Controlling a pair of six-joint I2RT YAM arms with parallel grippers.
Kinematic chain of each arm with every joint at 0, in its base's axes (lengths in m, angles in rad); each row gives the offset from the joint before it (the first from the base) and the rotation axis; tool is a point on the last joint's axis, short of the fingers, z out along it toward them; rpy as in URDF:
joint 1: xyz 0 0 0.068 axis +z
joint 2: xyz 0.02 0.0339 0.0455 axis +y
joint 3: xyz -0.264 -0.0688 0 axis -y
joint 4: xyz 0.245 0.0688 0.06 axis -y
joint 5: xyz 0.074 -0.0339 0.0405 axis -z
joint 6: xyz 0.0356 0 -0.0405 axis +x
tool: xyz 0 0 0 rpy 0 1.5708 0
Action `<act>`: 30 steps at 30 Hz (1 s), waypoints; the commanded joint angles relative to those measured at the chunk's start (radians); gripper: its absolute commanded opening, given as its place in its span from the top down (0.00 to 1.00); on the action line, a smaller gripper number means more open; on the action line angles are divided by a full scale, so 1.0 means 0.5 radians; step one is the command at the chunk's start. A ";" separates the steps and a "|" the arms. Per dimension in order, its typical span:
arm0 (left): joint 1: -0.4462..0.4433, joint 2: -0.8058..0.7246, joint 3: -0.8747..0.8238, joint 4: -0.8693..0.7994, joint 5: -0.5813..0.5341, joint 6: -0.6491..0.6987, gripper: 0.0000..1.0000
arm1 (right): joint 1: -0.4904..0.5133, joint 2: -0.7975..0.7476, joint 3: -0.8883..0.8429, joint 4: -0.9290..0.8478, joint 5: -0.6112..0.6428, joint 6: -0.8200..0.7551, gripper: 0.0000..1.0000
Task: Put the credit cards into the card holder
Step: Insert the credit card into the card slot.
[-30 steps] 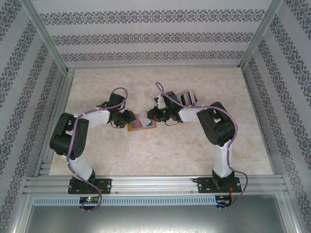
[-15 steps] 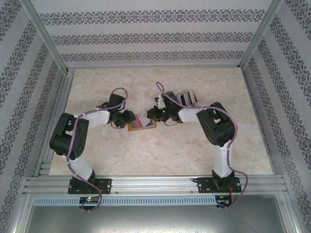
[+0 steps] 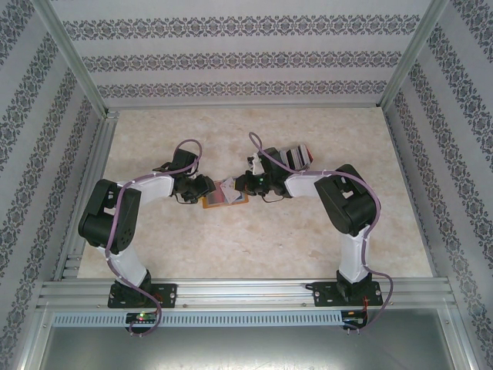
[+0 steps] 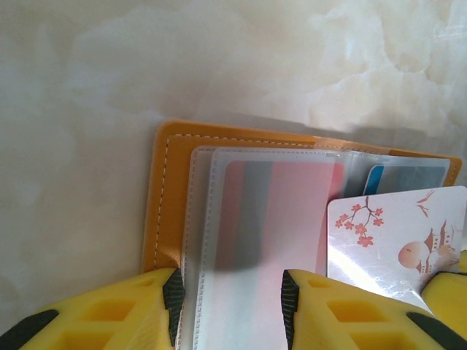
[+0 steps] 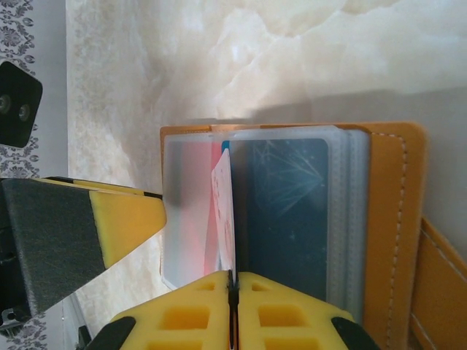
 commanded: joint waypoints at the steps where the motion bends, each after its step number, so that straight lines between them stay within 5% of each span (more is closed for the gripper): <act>1: 0.023 -0.027 -0.060 0.010 0.011 -0.029 0.56 | 0.024 -0.050 -0.032 -0.046 0.057 0.018 0.89; 30: 0.020 -0.003 -0.074 0.058 0.038 -0.050 0.56 | 0.070 0.161 0.121 0.040 0.126 0.141 0.89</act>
